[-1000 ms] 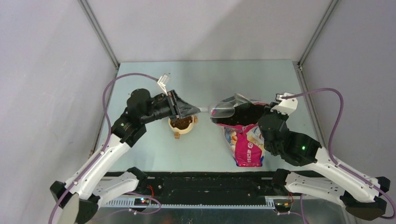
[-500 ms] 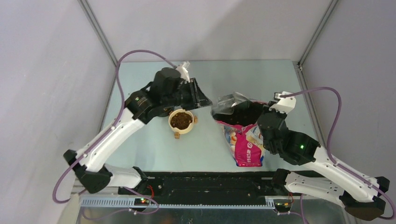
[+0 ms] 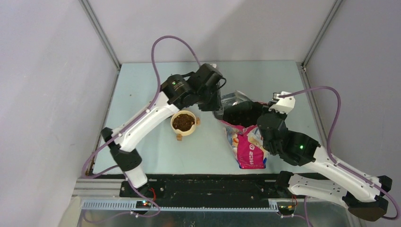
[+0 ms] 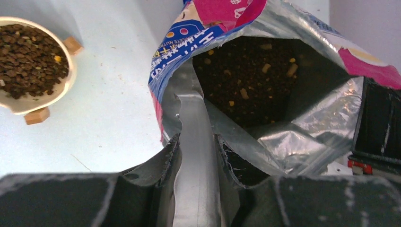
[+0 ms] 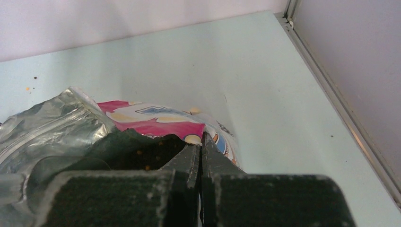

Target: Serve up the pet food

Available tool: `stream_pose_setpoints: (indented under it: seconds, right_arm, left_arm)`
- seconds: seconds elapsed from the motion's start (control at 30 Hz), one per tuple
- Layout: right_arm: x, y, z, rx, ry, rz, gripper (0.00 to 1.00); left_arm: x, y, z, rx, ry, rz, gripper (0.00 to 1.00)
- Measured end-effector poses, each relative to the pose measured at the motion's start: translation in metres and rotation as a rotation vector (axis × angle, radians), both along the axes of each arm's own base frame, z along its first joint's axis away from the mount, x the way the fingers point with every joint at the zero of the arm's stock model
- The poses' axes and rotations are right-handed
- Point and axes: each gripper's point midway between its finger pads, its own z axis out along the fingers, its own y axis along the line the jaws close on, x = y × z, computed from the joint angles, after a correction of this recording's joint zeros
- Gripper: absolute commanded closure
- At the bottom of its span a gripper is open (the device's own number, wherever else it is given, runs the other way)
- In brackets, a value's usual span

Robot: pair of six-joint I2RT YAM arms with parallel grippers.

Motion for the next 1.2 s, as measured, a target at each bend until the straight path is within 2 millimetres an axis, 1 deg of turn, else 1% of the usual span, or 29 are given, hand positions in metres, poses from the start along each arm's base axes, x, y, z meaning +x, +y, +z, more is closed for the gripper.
stream_pose_setpoints:
  seconds: [0.07, 0.17, 0.23, 0.3, 0.4, 0.63, 0.73, 0.87, 0.93, 1.1, 1.2]
  right_arm:
    - [0.0, 0.001, 0.0, -0.003, 0.0, 0.001, 1.0]
    - [0.001, 0.002, 0.0, -0.008, -0.003, -0.003, 1.0]
    - [0.001, 0.002, 0.0, -0.013, -0.004, -0.007, 1.0]
    - [0.002, 0.003, 0.001, -0.013, -0.006, -0.011, 1.0]
    - [0.002, 0.003, 0.001, -0.015, -0.006, -0.012, 1.0]
    - [0.002, 0.003, 0.001, -0.014, -0.006, -0.012, 1.0]
    - [0.002, 0.003, 0.001, -0.011, -0.007, -0.012, 1.0]
    - [0.0, 0.0, 0.001, 0.002, -0.008, -0.01, 1.0]
    - [-0.002, -0.001, 0.001, 0.028, -0.008, -0.009, 1.0]
    - [-0.003, -0.001, -0.002, 0.143, -0.007, -0.024, 1.0]
    - [-0.003, 0.002, -0.003, 0.187, -0.006, -0.02, 1.0]
  left_arm:
    - [0.004, -0.004, -0.001, 0.049, -0.008, 0.012, 1.0]
    - [0.01, -0.011, -0.011, 0.12, 0.0, 0.021, 1.0]
    - [0.015, -0.018, -0.027, 0.165, 0.017, 0.02, 1.0]
    - [0.018, -0.025, -0.049, 0.216, 0.044, 0.009, 1.0]
    - [0.023, -0.033, -0.069, 0.246, 0.056, 0.002, 1.0]
    - [0.03, -0.039, -0.081, 0.246, 0.039, 0.022, 1.0]
    - [0.033, -0.045, -0.092, 0.237, 0.04, 0.026, 1.0]
    - [0.035, -0.054, -0.102, 0.212, 0.038, 0.015, 1.0]
    - [0.036, -0.058, -0.105, 0.188, 0.031, 0.002, 1.0]
    - [0.03, -0.064, -0.123, 0.098, 0.022, -0.033, 1.0]
    - [0.028, -0.064, -0.125, 0.042, 0.002, -0.042, 1.0]
